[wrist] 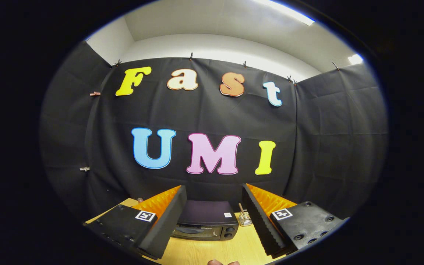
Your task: Open the toaster oven, put the food inside, and close the toaster oven door.
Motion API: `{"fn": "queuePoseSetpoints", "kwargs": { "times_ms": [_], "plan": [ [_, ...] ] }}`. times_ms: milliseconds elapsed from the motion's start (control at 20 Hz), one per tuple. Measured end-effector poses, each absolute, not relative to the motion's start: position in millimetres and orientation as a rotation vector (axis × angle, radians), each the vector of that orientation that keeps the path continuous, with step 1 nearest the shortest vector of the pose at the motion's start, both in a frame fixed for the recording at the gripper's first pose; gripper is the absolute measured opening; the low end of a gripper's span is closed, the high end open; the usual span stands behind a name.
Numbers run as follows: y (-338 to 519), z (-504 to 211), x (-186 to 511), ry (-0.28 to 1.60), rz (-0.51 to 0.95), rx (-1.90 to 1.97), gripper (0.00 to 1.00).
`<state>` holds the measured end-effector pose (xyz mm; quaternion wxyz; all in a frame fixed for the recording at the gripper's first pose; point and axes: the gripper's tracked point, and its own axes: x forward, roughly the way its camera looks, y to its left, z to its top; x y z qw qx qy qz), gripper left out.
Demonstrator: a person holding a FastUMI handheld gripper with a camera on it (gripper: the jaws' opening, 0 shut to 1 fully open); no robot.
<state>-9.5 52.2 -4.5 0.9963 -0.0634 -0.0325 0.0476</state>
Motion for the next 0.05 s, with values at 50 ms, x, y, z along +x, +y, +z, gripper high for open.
{"fn": "queuePoseSetpoints", "kwargs": {
  "times_ms": [50],
  "plan": [
    [52.1, -3.9, -10.8, -0.065, 0.096, -0.128, 0.98]
  ]
}}
